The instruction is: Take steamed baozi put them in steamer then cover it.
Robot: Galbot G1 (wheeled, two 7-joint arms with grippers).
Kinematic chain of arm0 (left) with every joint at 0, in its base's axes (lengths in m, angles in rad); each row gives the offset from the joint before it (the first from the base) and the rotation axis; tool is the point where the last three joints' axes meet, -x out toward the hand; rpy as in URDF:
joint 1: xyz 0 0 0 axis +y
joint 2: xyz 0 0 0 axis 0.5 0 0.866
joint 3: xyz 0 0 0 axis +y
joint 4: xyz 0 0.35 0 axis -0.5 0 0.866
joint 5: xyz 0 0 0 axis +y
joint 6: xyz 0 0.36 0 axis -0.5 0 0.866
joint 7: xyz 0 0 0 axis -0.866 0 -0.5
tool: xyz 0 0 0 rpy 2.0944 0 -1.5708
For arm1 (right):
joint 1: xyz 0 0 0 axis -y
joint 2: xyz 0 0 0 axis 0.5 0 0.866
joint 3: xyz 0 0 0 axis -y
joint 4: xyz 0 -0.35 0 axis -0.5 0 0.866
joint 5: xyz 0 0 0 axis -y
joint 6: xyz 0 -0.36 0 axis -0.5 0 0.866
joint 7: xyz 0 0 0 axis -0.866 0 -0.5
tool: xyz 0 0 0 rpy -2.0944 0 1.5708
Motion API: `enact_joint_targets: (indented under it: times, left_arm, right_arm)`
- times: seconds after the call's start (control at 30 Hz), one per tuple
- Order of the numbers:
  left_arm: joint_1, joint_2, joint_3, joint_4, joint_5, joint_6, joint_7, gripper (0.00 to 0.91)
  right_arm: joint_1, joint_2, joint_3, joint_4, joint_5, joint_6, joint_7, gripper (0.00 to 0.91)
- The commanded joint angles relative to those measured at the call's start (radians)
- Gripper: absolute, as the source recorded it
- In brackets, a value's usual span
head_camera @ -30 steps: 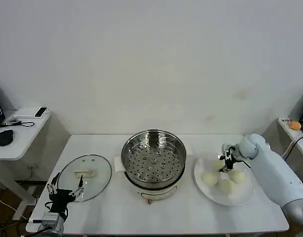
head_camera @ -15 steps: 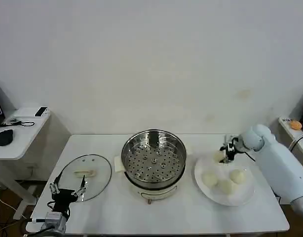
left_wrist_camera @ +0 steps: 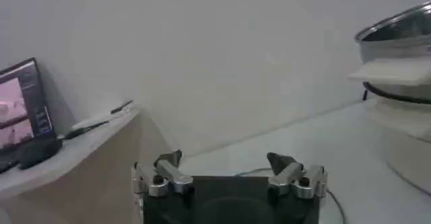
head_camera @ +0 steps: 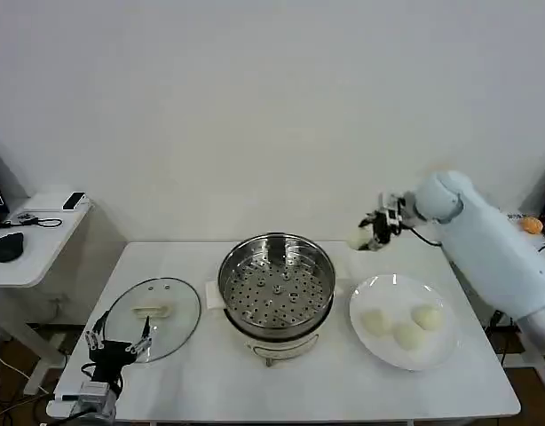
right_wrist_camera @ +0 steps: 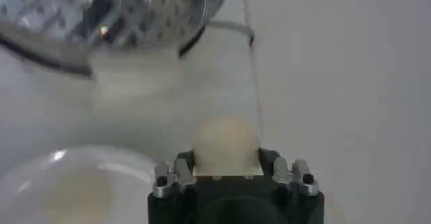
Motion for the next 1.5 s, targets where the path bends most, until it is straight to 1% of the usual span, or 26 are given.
enact_joint_targets:
  times: [0.03, 0.07, 0.1, 0.17, 0.2, 0.23, 0.27, 0.3, 0.4, 0.47, 0.53, 0.57, 0.6, 0.67, 0.73, 0.8, 0.83, 0.9, 0.93, 1.0, 1.07, 1.13, 1.2, 1.5]
  left_arm:
    - [0.001, -0.001, -0.008, 0.0, 0.001, 0.002, 0.001, 0.907]
    - [0.002, 0.0, -0.014, 0.001, 0.002, 0.003, 0.001, 0.907]
    - [0.004, 0.001, -0.017, 0.001, 0.001, 0.005, 0.001, 0.907]
    - [0.008, 0.0, -0.025, -0.002, 0.001, 0.007, 0.001, 0.907]
    - [0.01, 0.0, -0.026, -0.003, 0.001, 0.008, 0.001, 0.907]
    - [0.013, -0.001, -0.027, -0.005, 0.002, 0.009, 0.001, 0.907]
    - [0.016, -0.002, -0.028, -0.008, 0.002, 0.011, 0.002, 0.907]
    - [0.017, -0.004, -0.028, -0.009, 0.004, 0.012, 0.002, 0.907]
    - [0.024, -0.01, -0.034, -0.017, 0.01, 0.014, 0.004, 0.907]
    - [0.031, -0.014, -0.041, -0.022, 0.014, 0.017, 0.005, 0.907]
    - [0.036, -0.017, -0.044, -0.024, 0.019, 0.016, 0.005, 0.907]
    - [0.037, -0.02, -0.048, -0.025, 0.021, 0.016, 0.005, 0.907]
    - [0.038, -0.022, -0.05, -0.026, 0.023, 0.017, 0.005, 0.907]
    - [0.041, -0.028, -0.055, -0.03, 0.03, 0.018, 0.006, 0.907]
    - [0.044, -0.033, -0.057, -0.033, 0.035, 0.018, 0.007, 0.907]
    - [0.047, -0.036, -0.058, -0.037, 0.038, 0.019, 0.009, 0.907]
    - [0.047, -0.036, -0.059, -0.038, 0.038, 0.019, 0.009, 0.907]
    - [0.047, -0.039, -0.06, -0.036, 0.046, 0.019, 0.009, 0.907]
    - [0.048, -0.04, -0.06, -0.035, 0.046, 0.019, 0.008, 0.907]
    - [0.048, -0.043, -0.059, -0.034, 0.046, 0.017, 0.007, 0.907]
    - [0.047, -0.045, -0.057, -0.032, 0.046, 0.018, 0.008, 0.907]
    - [0.047, -0.043, -0.056, -0.033, 0.047, 0.019, 0.009, 0.907]
    - [0.047, -0.041, -0.058, -0.035, 0.047, 0.021, 0.01, 0.907]
    - [0.054, -0.037, -0.064, -0.038, 0.039, 0.024, 0.011, 0.907]
  right_arm:
    - [0.137, 0.065, -0.082, -0.041, 0.109, 0.121, -0.011, 0.645]
    - [0.145, 0.084, -0.082, -0.063, 0.117, 0.225, -0.029, 0.645]
    - [0.148, 0.092, -0.086, -0.075, 0.116, 0.265, -0.024, 0.645]
    - [0.153, 0.116, -0.109, -0.067, 0.106, 0.327, 0.023, 0.645]
    - [0.155, 0.116, -0.116, -0.055, 0.106, 0.341, 0.033, 0.655]
    - [0.156, 0.118, -0.13, -0.041, 0.104, 0.366, 0.042, 0.645]
    - [0.16, 0.121, -0.149, -0.022, 0.092, 0.406, 0.047, 0.645]
    - [0.164, 0.121, -0.158, -0.01, 0.08, 0.42, 0.047, 0.645]
    - [0.196, 0.122, -0.231, 0.035, -0.003, 0.49, 0.068, 0.645]
    - [0.213, 0.126, -0.289, 0.059, -0.068, 0.56, 0.08, 0.645]
    - [0.221, 0.127, -0.328, 0.08, -0.088, 0.609, 0.085, 0.645]
    - [0.223, 0.128, -0.345, 0.094, -0.097, 0.629, 0.09, 0.645]
    - [0.223, 0.128, -0.347, 0.099, -0.107, 0.632, 0.096, 0.645]
    - [0.221, 0.139, -0.358, 0.128, -0.168, 0.684, 0.1, 0.645]
    - [0.217, 0.145, -0.37, 0.148, -0.242, 0.715, 0.111, 0.645]
    - [0.218, 0.147, -0.384, 0.158, -0.278, 0.734, 0.116, 0.655]
    - [0.217, 0.149, -0.395, 0.168, -0.33, 0.749, 0.126, 0.655]
    - [0.207, 0.152, -0.408, 0.174, -0.36, 0.769, 0.13, 0.655]
    - [0.204, 0.151, -0.414, 0.175, -0.361, 0.767, 0.137, 0.655]
    - [0.195, 0.153, -0.429, 0.173, -0.378, 0.778, 0.159, 0.655]
    - [0.188, 0.161, -0.42, 0.171, -0.41, 0.797, 0.157, 0.655]
    - [0.18, 0.169, -0.414, 0.169, -0.462, 0.81, 0.148, 0.655]
    - [0.176, 0.174, -0.416, 0.164, -0.488, 0.817, 0.149, 0.655]
    - [0.137, 0.214, -0.425, 0.133, -0.508, 0.817, 0.137, 0.655]
